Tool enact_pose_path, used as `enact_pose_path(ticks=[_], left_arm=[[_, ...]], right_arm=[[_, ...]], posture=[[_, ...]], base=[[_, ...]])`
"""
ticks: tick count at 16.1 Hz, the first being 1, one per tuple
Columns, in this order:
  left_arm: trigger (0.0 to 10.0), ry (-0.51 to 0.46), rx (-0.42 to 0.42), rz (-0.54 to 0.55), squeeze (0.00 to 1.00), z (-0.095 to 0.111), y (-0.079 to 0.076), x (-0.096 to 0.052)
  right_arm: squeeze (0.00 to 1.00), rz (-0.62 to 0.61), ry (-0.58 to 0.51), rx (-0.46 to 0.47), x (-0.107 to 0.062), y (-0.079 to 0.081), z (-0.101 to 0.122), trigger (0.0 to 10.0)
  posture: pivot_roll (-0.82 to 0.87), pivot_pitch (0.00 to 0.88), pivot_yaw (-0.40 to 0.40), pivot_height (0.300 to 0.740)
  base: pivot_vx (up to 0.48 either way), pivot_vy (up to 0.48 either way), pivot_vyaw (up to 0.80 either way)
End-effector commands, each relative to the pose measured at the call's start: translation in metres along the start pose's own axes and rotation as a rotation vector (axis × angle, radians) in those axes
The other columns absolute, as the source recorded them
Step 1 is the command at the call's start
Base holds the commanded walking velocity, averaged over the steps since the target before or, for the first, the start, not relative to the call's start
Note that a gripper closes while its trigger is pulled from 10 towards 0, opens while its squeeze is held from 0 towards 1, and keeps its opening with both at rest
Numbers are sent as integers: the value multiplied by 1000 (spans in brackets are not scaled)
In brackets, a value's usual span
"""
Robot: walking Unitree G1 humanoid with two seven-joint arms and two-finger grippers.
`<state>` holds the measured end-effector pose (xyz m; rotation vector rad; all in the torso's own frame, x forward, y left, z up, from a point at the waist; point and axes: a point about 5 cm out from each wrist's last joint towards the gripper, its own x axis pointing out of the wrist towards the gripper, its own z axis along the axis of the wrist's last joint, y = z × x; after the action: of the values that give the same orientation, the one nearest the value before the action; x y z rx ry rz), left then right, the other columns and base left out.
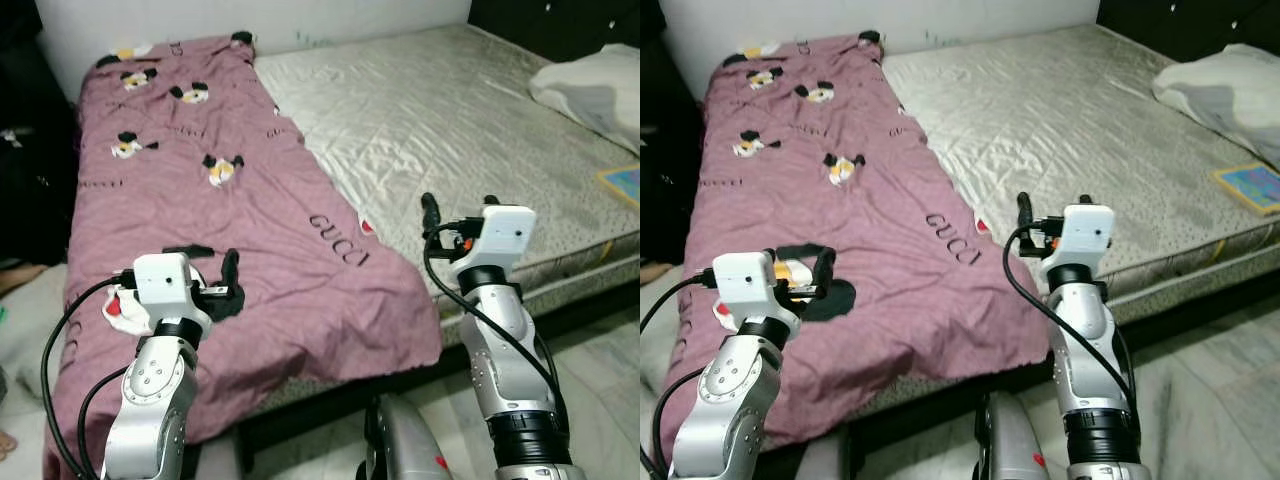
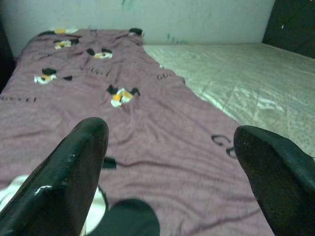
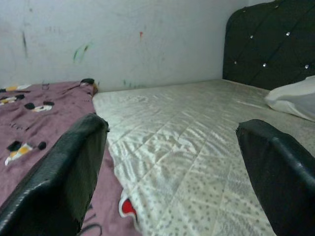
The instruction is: Clean up the room
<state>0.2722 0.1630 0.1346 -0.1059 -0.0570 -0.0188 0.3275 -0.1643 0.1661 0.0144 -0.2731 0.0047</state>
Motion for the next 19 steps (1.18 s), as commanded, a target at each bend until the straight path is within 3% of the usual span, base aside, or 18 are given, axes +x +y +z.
enact_pose_path(ticks=[1,9,12,15,17,19], left_arm=[[10000,5,8,-8,0,-2,1,2],[10000,21,-4,-14,0,-10,-9,7],[10000,20,-5,-11,0,-11,-10,9],[10000,56,-6,-38,0,-25,-19,16],[10000,43,2,-56,0,-24,-27,22],[10000,25,13,-74,0,-23,-30,23]], right_arm=[[0,5,1,1,0,2,0,10000],[0,25,42,-7,0,8,-12,10000],[0,33,55,1,0,13,-16,10000],[0,72,79,37,2,34,-27,10000],[0,106,61,56,12,53,-22,10000],[0,114,64,60,14,57,-23,10000]], posture=[[20,21,49,640],[18,25,37,735],[16,23,38,740],[23,0,43,740],[27,0,41,740],[24,0,32,740]], base=[[0,0,0],[0,0,0],[0,0,0],[0,0,0],[0,0,0],[0,0,0]])
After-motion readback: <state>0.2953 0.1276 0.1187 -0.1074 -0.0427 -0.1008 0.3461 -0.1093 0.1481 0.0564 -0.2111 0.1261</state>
